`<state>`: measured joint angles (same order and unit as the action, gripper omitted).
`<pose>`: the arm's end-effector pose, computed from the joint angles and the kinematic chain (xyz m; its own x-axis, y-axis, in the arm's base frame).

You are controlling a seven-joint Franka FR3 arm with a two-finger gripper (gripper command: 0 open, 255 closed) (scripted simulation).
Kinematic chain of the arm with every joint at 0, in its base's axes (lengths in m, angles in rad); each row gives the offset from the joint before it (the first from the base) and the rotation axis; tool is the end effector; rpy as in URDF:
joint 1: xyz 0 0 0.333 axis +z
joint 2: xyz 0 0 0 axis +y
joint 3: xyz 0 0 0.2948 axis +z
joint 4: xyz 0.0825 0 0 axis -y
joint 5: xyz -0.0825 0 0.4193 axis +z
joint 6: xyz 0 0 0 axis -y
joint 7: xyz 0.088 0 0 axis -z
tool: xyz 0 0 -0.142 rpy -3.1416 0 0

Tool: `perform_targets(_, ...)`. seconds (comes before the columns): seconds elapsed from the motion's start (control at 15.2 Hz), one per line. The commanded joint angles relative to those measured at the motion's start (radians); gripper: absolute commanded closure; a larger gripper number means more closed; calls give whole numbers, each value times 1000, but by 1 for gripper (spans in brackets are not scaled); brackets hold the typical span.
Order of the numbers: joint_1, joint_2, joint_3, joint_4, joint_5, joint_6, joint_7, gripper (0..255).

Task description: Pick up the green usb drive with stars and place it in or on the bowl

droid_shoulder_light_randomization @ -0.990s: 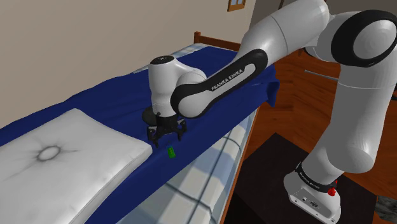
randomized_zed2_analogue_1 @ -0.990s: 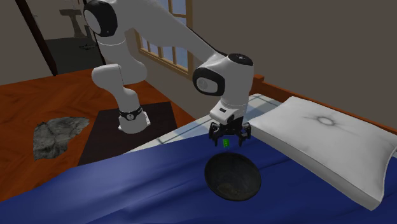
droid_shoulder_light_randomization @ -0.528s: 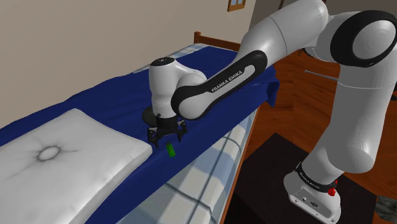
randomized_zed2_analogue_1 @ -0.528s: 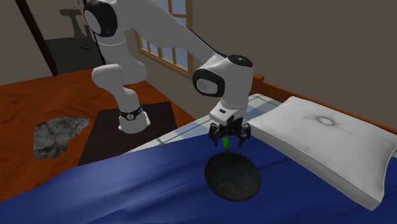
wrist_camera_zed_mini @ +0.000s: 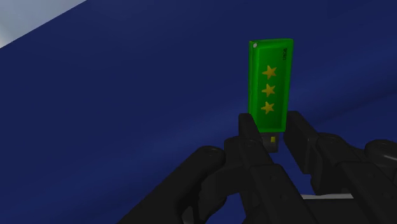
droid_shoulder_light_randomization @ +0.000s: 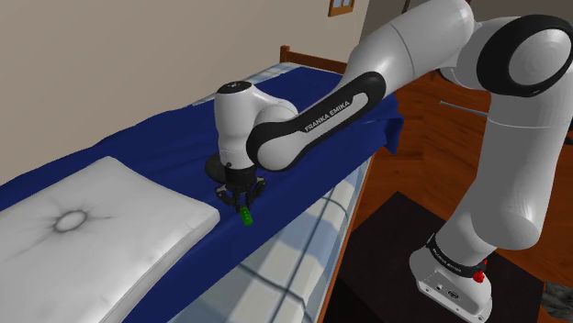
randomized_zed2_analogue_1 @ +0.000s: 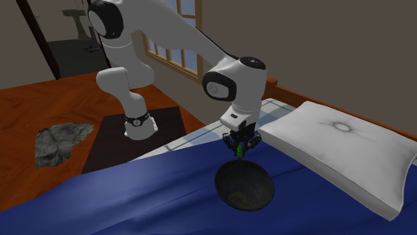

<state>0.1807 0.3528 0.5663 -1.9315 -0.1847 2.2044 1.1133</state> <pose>0.4737 0.4189 0.2530 0.9599 -0.2771 -0.0426 -0.2775 -0.9607 -0.0037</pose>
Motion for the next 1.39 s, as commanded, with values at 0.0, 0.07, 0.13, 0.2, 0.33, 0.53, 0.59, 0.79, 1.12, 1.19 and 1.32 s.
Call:
perform_targets(0.0,1,3,0,-1,0,1,0,255)
perform_targets(0.07,1,4,0,0,0,0,0,255)
perform_targets(0.13,0,0,1,-7,1,4,0,255)
perform_targets(0.2,-2,-8,4,-3,7,-7,-3,255)
perform_targets(0.33,-6,-23,9,6,18,-29,-9,255)
perform_targets(0.53,-12,-45,15,21,33,-62,-18,255)
perform_targets(0.59,-13,-51,17,27,38,-74,-21,255)
perform_targets(0.79,-18,-71,23,45,52,-108,-29,255)
perform_targets(1.12,-24,-100,30,80,72,-167,-41,255)
perform_targets(1.19,-25,-105,31,87,75,-179,-43,255)
perform_targets(1.32,-26,-115,33,103,82,-203,-47,255)
